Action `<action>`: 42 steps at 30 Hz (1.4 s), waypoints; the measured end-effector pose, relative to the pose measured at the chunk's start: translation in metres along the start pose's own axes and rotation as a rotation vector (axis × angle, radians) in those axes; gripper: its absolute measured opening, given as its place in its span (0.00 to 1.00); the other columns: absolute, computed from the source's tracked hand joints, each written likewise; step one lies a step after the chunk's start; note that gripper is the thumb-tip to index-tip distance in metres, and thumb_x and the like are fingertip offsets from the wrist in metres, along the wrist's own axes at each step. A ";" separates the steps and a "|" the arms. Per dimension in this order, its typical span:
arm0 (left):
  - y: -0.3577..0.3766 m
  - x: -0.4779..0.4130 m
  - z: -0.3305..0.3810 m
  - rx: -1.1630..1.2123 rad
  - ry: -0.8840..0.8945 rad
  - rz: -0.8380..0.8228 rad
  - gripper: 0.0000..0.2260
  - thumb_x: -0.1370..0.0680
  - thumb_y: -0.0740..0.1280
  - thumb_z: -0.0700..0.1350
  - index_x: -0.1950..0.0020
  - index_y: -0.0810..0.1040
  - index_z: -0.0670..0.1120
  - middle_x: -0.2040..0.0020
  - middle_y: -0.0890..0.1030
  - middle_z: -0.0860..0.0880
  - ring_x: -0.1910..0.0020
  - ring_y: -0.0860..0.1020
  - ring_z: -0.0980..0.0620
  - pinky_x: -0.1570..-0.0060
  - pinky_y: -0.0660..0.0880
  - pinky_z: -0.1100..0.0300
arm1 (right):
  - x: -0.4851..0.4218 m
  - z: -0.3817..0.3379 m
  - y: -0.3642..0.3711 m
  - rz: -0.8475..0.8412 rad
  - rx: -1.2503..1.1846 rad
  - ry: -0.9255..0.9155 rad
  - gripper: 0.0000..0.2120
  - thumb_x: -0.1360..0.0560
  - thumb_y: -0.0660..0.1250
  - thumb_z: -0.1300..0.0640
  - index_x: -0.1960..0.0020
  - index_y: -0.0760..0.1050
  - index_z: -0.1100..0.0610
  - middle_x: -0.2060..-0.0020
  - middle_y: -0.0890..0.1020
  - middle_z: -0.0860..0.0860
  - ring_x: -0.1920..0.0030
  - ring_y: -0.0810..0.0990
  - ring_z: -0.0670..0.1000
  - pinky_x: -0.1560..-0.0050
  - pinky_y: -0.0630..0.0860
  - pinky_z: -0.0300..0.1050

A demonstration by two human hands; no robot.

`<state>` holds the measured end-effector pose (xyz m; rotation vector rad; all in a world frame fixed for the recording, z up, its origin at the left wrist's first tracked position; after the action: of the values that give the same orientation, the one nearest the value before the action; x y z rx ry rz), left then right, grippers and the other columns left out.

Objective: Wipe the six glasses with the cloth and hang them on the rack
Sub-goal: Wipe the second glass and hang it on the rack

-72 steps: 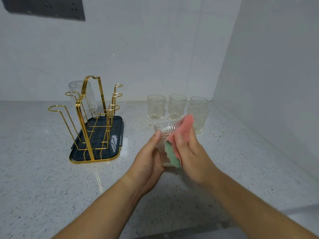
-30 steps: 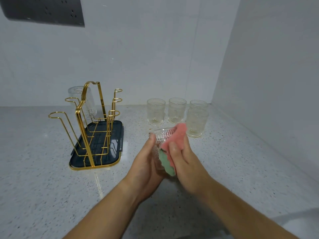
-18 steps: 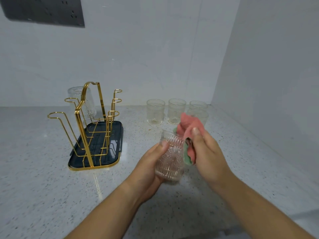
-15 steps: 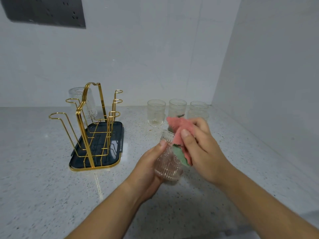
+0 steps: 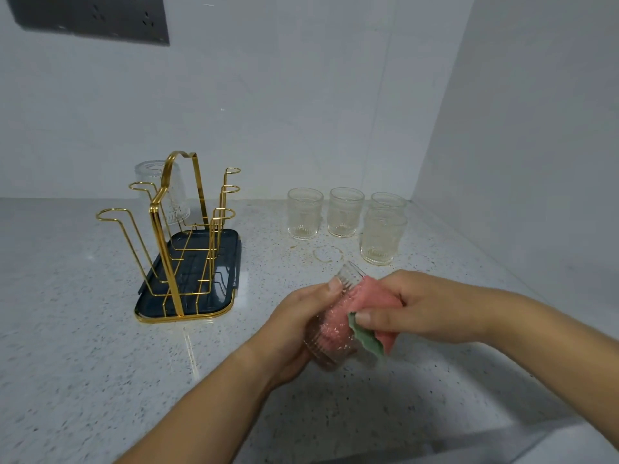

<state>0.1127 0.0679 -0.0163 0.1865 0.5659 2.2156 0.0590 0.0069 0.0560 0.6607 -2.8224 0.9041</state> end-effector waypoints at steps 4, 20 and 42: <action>0.007 0.001 -0.004 -0.040 -0.019 -0.052 0.29 0.30 0.79 0.61 0.43 0.82 0.37 0.53 0.82 0.38 0.54 0.80 0.41 0.50 0.78 0.51 | 0.006 0.007 0.011 -0.115 -0.071 0.082 0.28 0.25 0.64 0.38 0.49 0.79 0.66 0.59 0.84 0.51 0.56 0.83 0.48 0.50 0.77 0.36; 0.024 0.008 -0.010 -0.003 -0.118 -0.213 0.37 0.31 0.81 0.58 0.36 0.72 0.35 0.50 0.75 0.37 0.54 0.74 0.44 0.54 0.73 0.52 | 0.026 -0.011 0.031 -0.077 0.390 -0.027 0.21 0.18 0.57 0.37 0.56 0.78 0.51 0.63 0.83 0.40 0.58 0.84 0.43 0.52 0.80 0.40; -0.020 0.001 0.012 0.005 0.119 0.239 0.19 0.27 0.72 0.57 0.46 0.76 0.45 0.55 0.79 0.40 0.59 0.79 0.44 0.59 0.77 0.51 | -0.001 0.000 0.012 0.342 -0.247 -0.015 0.21 0.15 0.57 0.48 0.61 0.80 0.52 0.67 0.82 0.44 0.63 0.82 0.41 0.52 0.78 0.36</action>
<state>0.1302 0.0838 -0.0147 0.1310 0.6426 2.4695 0.0547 0.0160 0.0494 0.1569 -3.0427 0.5713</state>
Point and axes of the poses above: each hand's wrist, its own x-axis away from the middle knuckle, its own y-axis out of the palm, z = x × y, the point moved 10 cm from there along -x, towards the middle knuckle
